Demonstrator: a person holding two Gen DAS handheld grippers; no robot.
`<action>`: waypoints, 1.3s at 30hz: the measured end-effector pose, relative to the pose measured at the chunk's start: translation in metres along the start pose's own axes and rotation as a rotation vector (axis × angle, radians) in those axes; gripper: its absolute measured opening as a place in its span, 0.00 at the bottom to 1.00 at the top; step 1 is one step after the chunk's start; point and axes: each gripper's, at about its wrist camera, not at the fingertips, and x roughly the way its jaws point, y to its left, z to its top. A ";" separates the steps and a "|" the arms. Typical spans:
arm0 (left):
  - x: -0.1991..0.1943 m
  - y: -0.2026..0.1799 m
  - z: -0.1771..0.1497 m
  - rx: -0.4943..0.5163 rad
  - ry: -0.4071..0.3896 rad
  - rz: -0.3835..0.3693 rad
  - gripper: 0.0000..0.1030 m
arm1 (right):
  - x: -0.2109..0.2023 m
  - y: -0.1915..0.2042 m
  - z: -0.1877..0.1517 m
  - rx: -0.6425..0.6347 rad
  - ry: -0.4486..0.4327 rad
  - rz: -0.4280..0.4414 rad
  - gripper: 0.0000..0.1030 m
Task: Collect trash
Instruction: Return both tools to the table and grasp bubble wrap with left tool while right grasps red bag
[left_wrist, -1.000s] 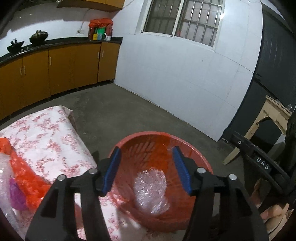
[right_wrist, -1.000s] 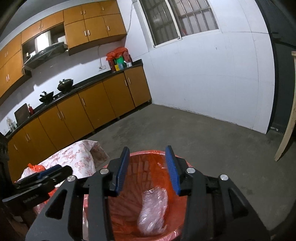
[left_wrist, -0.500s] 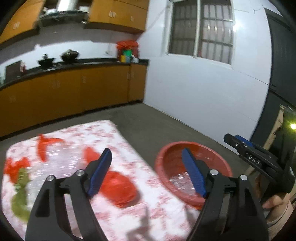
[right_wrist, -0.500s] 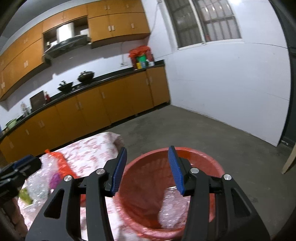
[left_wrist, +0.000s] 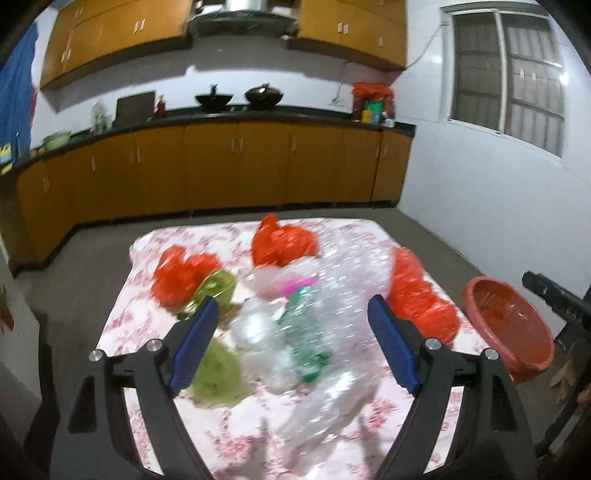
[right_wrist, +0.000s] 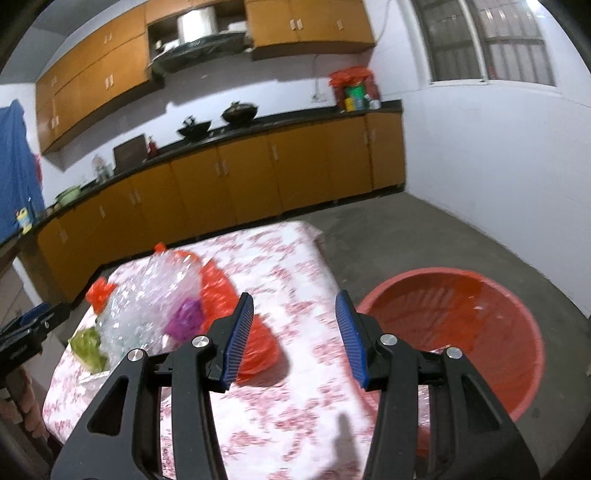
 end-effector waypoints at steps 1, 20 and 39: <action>0.002 0.003 0.001 -0.005 0.002 -0.001 0.79 | 0.005 0.004 -0.001 -0.005 0.013 0.009 0.46; 0.093 -0.030 0.009 0.068 0.146 -0.119 0.76 | 0.113 0.039 -0.022 -0.052 0.249 0.163 0.46; 0.093 -0.031 0.004 0.059 0.187 -0.198 0.20 | 0.098 0.050 -0.022 -0.109 0.254 0.232 0.21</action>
